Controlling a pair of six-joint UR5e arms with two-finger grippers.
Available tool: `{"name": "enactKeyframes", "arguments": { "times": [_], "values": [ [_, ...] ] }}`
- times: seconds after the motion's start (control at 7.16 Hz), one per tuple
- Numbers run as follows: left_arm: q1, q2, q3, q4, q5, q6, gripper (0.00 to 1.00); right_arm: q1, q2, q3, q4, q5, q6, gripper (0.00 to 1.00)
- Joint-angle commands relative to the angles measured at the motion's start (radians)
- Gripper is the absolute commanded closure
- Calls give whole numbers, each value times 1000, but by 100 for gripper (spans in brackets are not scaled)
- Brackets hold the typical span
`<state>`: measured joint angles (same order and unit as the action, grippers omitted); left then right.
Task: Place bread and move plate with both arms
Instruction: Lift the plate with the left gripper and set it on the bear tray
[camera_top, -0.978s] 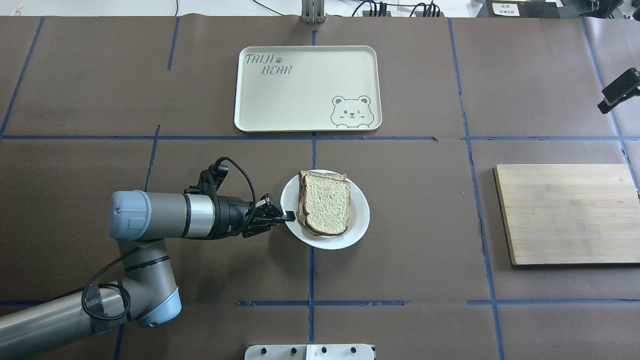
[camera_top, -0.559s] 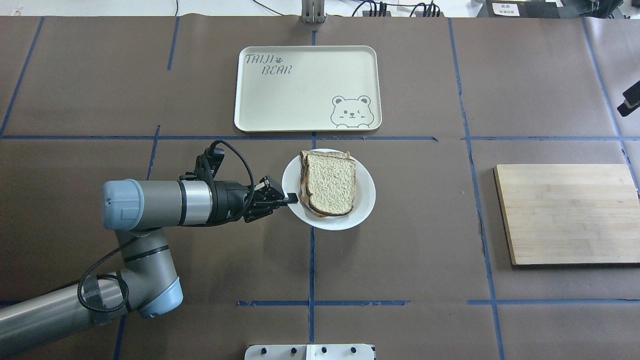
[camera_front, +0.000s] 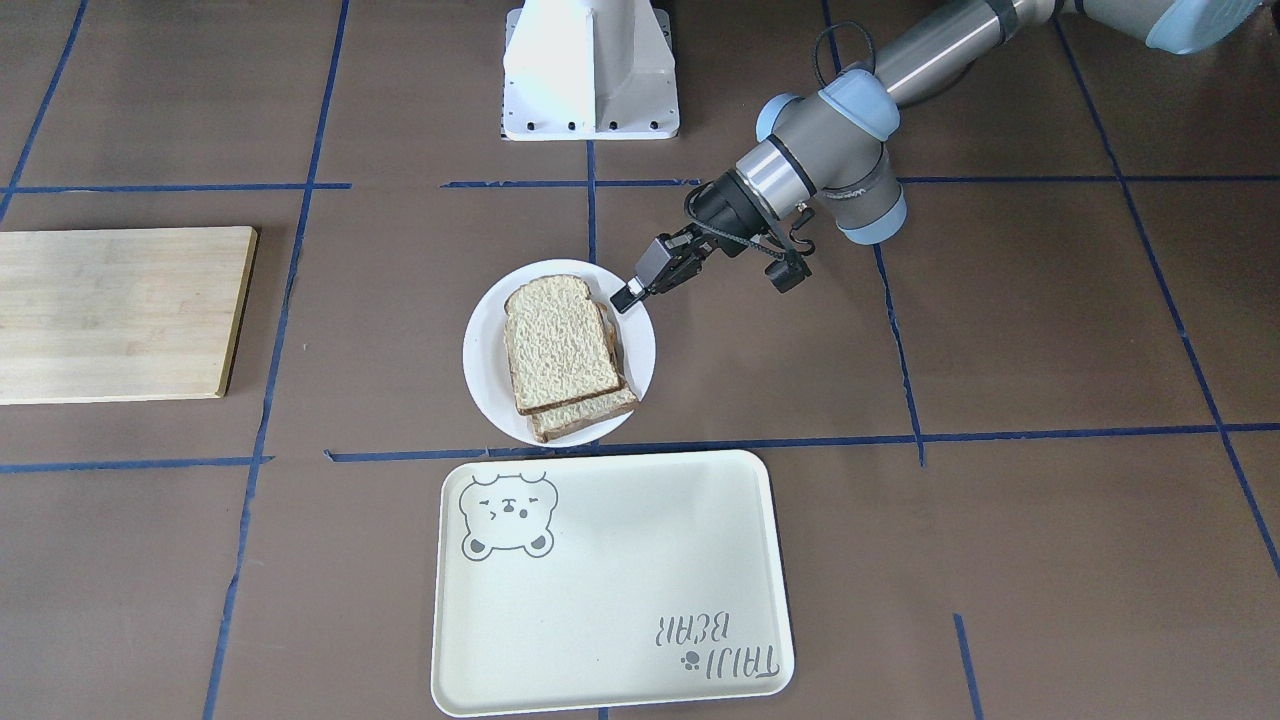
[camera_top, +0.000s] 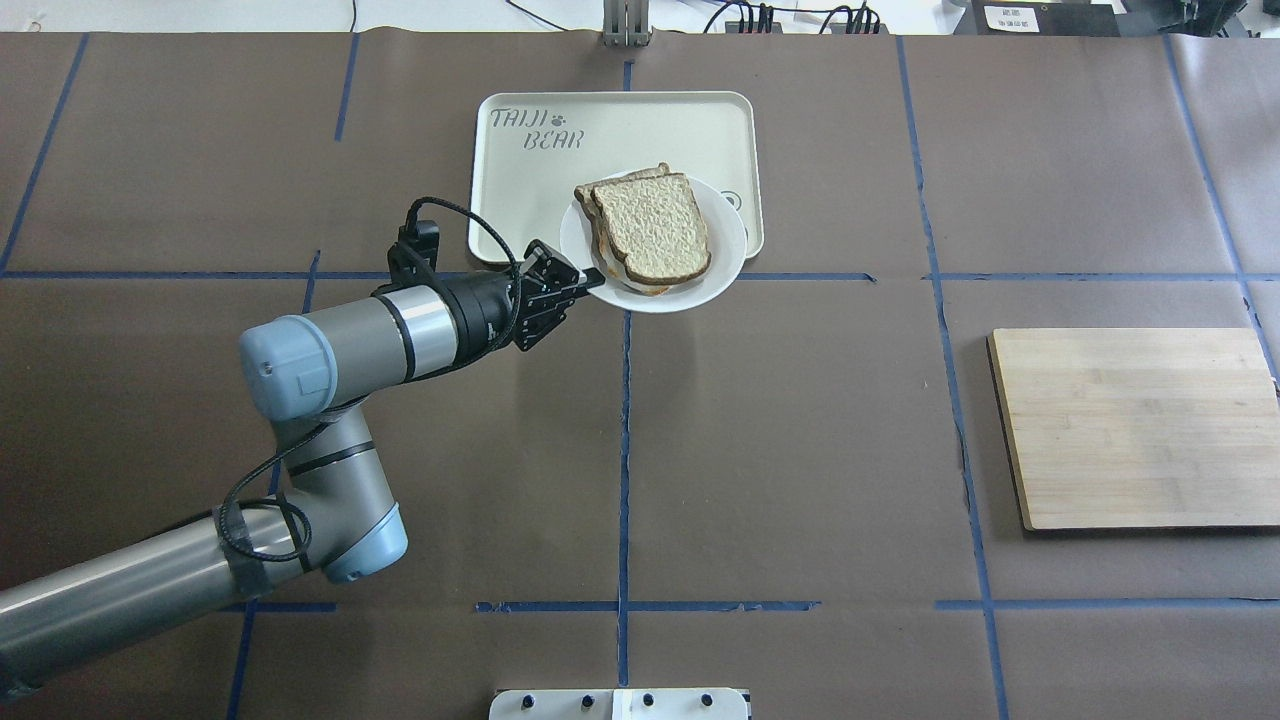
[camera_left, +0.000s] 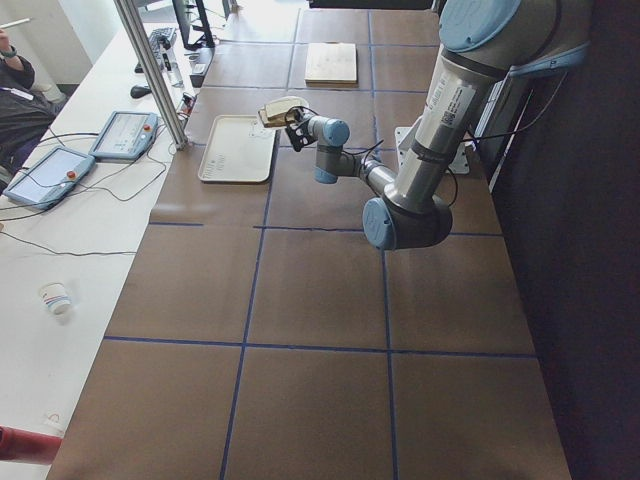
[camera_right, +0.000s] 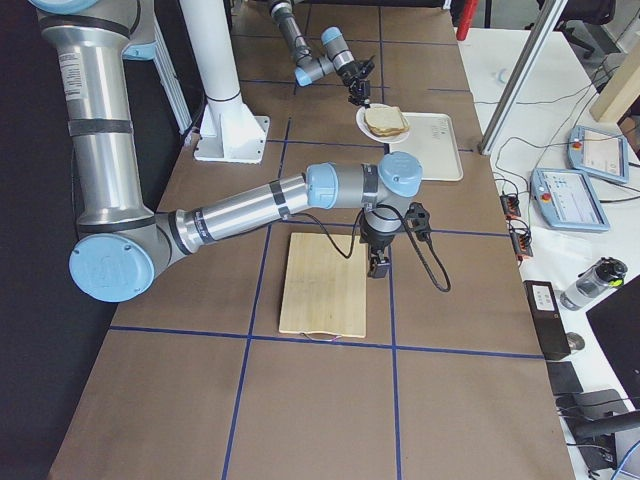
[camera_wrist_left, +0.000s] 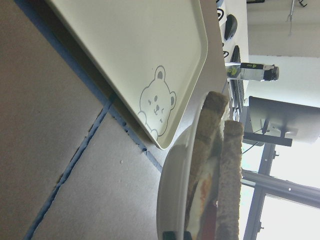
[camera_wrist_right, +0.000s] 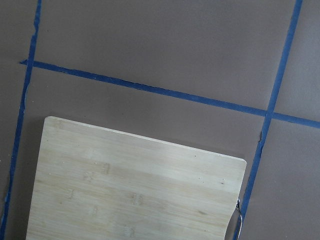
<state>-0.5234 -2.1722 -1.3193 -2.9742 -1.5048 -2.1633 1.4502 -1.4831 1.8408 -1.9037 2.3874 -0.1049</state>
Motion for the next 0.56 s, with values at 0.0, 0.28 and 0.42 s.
{"name": "enactKeyframes", "arguments": {
  "times": [0.0, 0.28, 0.42],
  "values": [
    [-62, -136, 199, 39, 63, -62, 98, 4, 12, 2, 3, 36, 1, 0],
    [-93, -214, 341, 90, 64, -96, 98, 7, -31, 2, 52, 33, -4, 0],
    [-93, -228, 386, 90, 64, -96, 98, 7, -37, 2, 55, 32, 2, 0]
  ]
}}
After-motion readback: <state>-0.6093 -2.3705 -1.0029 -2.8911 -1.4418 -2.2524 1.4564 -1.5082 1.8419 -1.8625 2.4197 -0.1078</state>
